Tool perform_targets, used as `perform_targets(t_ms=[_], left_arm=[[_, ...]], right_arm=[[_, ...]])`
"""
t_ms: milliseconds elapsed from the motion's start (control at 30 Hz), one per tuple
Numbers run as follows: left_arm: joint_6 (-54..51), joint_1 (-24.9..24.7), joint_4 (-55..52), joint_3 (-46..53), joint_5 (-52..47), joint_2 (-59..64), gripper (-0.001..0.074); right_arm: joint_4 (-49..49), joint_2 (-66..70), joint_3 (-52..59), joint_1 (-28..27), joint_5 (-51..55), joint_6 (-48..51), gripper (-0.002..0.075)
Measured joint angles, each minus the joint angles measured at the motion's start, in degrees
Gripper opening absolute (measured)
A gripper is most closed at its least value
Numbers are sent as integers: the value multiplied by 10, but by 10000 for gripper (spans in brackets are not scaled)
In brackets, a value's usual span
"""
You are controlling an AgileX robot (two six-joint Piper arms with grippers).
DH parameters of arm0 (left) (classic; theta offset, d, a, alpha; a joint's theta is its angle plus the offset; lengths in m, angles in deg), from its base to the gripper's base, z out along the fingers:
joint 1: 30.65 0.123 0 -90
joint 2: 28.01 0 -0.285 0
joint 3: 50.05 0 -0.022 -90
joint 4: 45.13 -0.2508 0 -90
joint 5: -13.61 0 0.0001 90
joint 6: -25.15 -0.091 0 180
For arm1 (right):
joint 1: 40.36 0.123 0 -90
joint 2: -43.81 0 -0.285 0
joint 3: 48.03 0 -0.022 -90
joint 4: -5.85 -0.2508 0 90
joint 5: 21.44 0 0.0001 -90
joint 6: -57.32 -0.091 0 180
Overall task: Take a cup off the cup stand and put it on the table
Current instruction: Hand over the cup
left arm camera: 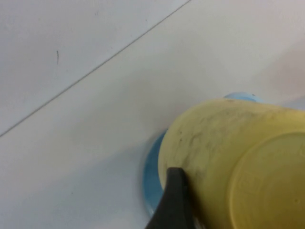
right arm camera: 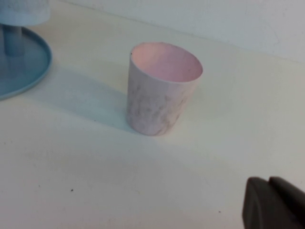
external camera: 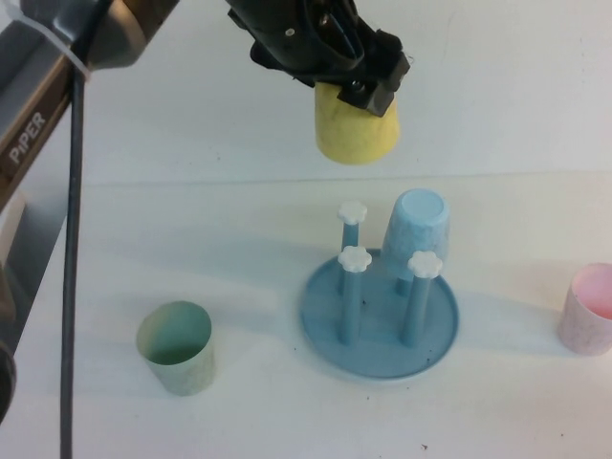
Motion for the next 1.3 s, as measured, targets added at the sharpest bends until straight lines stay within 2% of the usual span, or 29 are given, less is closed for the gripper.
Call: perform_targets(t_ms=[267, 500, 667, 800, 900, 967, 1033, 1133, 1300], left_arm=[[18, 0, 64, 72, 1, -7, 554], [19, 0, 84, 249, 11, -75, 554], [19, 0, 138, 393, 85, -174, 554], [22, 5, 227, 499, 145, -254, 554], [9, 31, 342, 560, 151, -284, 554], [-23, 61, 451, 587, 140, -291, 554], [-53, 91, 551, 604, 127, -293, 554], [-88, 134, 656, 613, 120, -293, 554], [-115, 173, 698, 615, 168, -293, 554]], right_arm=[[0, 0, 0, 0, 0, 0, -2], [0, 0, 0, 0, 0, 0, -2], [-4, 0, 0, 0, 0, -3, -2], [-119, 0, 0, 0, -13, -21, -2], [-279, 0, 0, 0, -27, -49, -2], [-419, 0, 0, 0, -32, -66, -2], [-504, 0, 0, 0, -39, -74, -2], [-557, 0, 0, 0, -71, -73, -2], [-577, 0, 0, 0, -103, -6, -2]])
